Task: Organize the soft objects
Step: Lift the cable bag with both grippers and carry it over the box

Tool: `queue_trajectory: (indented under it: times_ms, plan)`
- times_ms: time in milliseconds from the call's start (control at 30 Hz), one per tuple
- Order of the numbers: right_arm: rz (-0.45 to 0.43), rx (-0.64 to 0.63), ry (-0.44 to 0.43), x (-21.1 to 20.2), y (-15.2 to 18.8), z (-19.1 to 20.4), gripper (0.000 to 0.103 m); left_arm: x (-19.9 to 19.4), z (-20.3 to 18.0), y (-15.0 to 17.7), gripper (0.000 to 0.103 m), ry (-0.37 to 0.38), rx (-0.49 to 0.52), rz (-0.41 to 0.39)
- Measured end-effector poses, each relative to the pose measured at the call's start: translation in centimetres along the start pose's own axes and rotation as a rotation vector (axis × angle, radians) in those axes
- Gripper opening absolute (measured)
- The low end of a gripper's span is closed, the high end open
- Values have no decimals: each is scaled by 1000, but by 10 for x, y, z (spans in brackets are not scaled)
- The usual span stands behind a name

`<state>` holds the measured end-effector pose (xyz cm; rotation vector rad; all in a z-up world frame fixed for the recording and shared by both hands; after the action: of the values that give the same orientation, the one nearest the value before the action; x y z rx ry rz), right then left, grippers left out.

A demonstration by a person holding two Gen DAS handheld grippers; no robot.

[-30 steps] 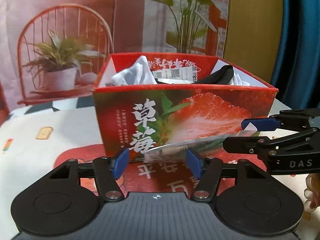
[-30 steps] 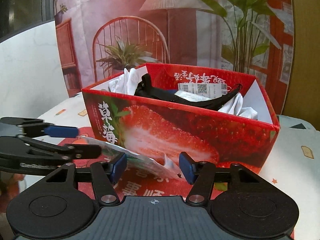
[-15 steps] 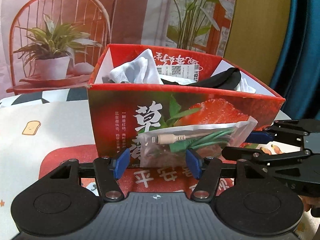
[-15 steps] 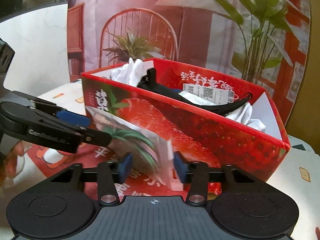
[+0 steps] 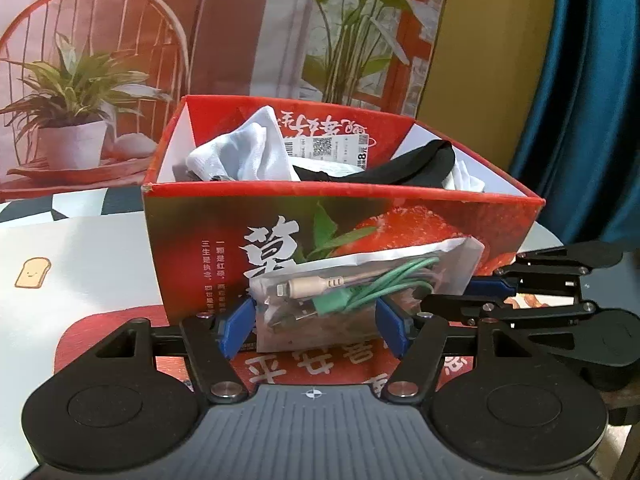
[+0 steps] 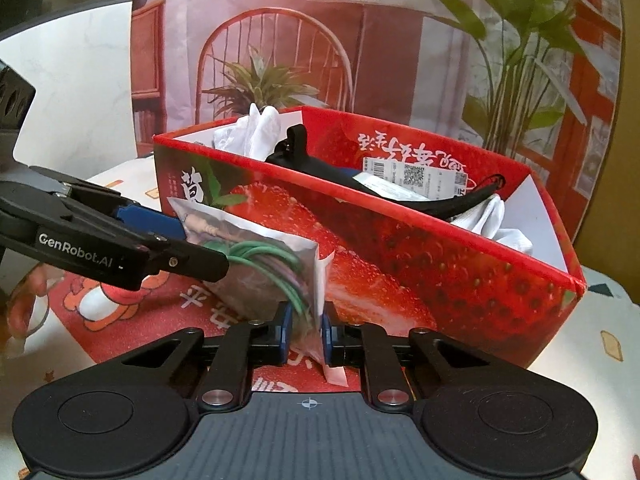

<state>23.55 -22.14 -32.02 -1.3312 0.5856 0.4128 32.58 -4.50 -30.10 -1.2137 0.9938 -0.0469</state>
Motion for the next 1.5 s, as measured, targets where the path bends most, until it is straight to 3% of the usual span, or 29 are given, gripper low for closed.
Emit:
queue_trajectory:
  times_ms: [133,200,267,633,967,1167,1300,1500]
  plan:
    - [2,6,0,2,-1,0,14,4,-6,2,68,-10,44,19]
    - [3,10,1,2,-2,0,14,4,-9,1,56,-28,61,23]
    - [4,19,1,1,-2,0,13,1,-12,-1,51,-36,72,15]
    - [-53,60,-23,-32,-10,-2,12,-41,-28,-19,48,-62,90,-70]
    - [-178,49,-49,-76,-61,3,12,-82,-31,-74,48,-104,95,-198]
    - [-224,59,-52,-82,-99,-4,12,-81,-27,-108,48,-115,86,-249]
    - [-210,66,-32,-73,-119,-14,12,-61,-23,-123,48,-86,53,-199]
    - [-81,123,-17,-37,-122,-38,13,-13,-12,-122,48,-33,-30,-56]
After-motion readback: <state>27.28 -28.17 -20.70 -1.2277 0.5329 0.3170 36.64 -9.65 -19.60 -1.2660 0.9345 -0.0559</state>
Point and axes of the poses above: each gripper's, at about its wrist camera, not at the fingertips, and x roughly the way its jaws point, z to its left, y to its underside, the point moved 6 cm from there along x, roughly the way its jaws point, and after that the axes turned 11 degrees about x, right-handed, at the moved point
